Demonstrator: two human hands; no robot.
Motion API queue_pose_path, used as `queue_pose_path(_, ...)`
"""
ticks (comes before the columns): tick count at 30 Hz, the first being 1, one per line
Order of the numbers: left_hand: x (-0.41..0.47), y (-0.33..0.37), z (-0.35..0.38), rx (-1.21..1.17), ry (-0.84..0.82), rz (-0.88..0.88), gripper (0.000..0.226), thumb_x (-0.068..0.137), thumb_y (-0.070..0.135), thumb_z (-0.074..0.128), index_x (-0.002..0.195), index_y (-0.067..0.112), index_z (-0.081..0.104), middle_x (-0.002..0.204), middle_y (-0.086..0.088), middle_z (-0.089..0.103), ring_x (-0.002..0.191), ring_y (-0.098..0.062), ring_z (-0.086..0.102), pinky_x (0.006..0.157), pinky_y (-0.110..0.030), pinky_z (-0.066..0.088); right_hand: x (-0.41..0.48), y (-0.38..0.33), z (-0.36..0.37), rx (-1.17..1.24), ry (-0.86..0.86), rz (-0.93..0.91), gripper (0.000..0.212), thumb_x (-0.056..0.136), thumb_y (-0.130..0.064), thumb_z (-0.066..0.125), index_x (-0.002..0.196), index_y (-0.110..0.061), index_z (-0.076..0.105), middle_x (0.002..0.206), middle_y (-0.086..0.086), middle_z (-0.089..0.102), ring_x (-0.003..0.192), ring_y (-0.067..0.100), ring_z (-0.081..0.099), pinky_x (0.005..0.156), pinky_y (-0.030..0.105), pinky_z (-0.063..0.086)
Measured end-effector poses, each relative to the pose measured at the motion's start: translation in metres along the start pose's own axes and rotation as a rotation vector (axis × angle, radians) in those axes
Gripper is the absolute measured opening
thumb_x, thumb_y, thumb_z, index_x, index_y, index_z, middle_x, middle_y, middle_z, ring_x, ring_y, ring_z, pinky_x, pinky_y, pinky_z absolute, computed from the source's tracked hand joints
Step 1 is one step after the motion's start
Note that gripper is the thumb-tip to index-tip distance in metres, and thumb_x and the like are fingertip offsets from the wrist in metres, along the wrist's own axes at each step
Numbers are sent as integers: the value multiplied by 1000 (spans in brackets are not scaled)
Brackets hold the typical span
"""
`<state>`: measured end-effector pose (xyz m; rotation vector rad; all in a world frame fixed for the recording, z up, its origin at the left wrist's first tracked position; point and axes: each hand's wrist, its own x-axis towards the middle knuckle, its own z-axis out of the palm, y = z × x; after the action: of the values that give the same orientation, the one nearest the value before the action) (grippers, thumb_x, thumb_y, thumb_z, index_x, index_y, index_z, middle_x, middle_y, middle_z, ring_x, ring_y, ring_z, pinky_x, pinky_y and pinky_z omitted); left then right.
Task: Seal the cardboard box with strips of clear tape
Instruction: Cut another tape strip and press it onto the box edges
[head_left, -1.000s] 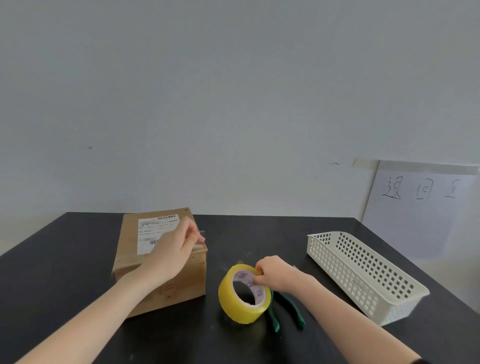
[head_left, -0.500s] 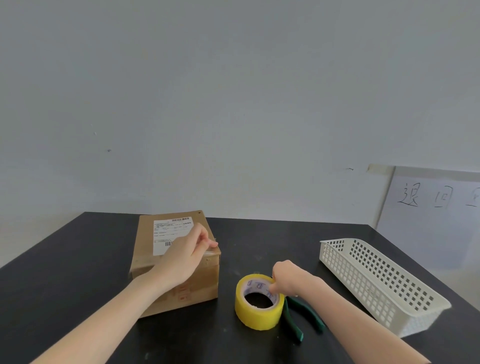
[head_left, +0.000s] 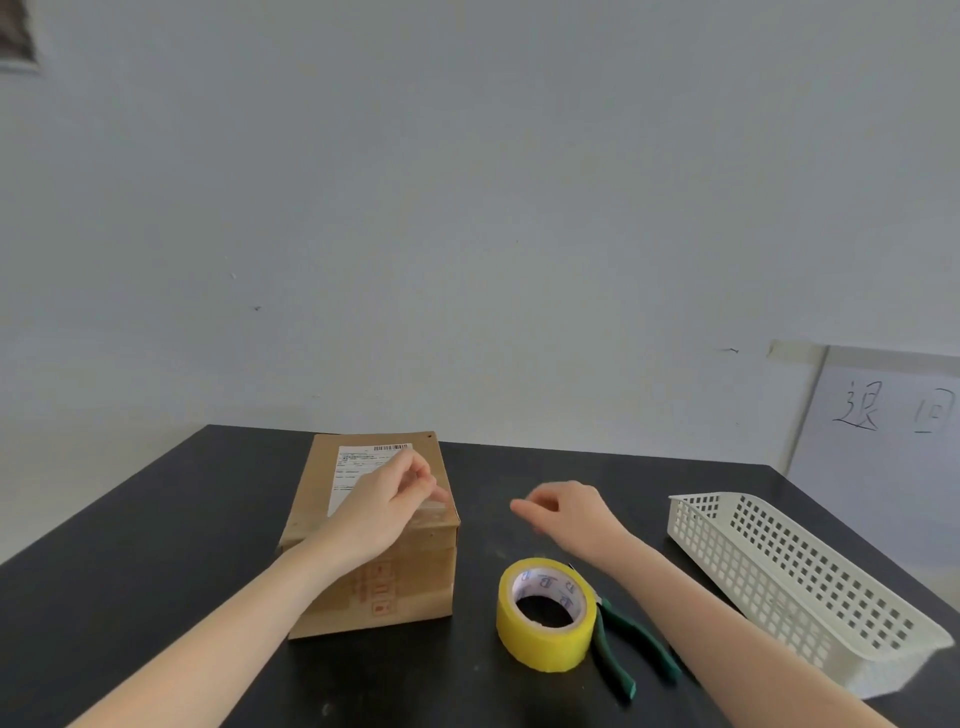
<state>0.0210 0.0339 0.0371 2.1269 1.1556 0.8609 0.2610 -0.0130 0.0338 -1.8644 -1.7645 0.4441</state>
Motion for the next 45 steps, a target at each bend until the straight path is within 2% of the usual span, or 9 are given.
queue_pose_path(5,4,-1,-1,-18,76,24,10,97,35,50,91,29,55,102,13,65,102,-6,59,91,-27,49,3,-48,8,314,-26,-133,23,85,-43,67,106,-32,70,94,-15,69,78,0,59,62,13,41)
queue_pose_path(10,2,3,-6,-21,88,49,8,96,35,53,93,29,58,98,19,62,101,0,56,86,-17,43,11,-71,18,312,28,-206,22,84,-39,71,103,-28,74,92,-13,72,83,3,62,68,13,43)
queue_pose_path(18,7,2,-7,-45,107,2,17,96,43,48,110,35,53,113,24,56,110,2,51,96,-21,39,18,-70,16,302,164,-146,10,87,-29,68,90,-21,74,79,-14,67,72,3,59,62,10,40)
queue_pose_path(22,18,-6,7,277,79,-135,46,98,50,38,138,27,42,145,3,43,133,-18,40,104,-32,37,22,-59,7,322,258,-80,7,89,-25,64,86,-23,70,78,-12,65,73,5,58,60,11,40)
queue_pose_path(25,24,-3,20,561,44,-220,67,88,68,37,141,28,40,146,-2,39,134,-25,35,106,-41,36,23,-51,3,299,284,-59,5,90,-24,64,86,-25,67,79,-14,64,75,5,59,61,10,40)
queue_pose_path(28,27,-1,28,632,47,-244,76,79,78,39,137,30,43,144,-2,40,132,-25,36,106,-42,37,24,-45,1,297,292,-50,4,90,-24,65,87,-25,67,80,-14,64,76,6,60,61,10,42)
queue_pose_path(35,24,-5,5,538,-76,-183,67,73,64,56,131,30,49,132,5,47,117,-18,45,93,-37,46,26,-41,2,310,292,-30,8,90,-25,64,94,-21,70,83,-8,67,76,8,61,63,13,43)
queue_pose_path(40,8,-19,-36,385,-241,-159,61,77,44,65,134,36,46,142,14,39,124,-10,42,97,-28,42,23,-43,6,341,261,-44,3,90,-25,64,90,-25,68,82,-10,66,77,9,62,61,15,44)
queue_pose_path(45,-9,-26,-75,452,-358,-154,59,72,34,68,123,53,47,151,19,24,139,-10,24,102,-29,36,20,-45,13,331,204,-51,6,90,-27,65,94,-26,69,84,-10,66,79,8,61,63,17,45)
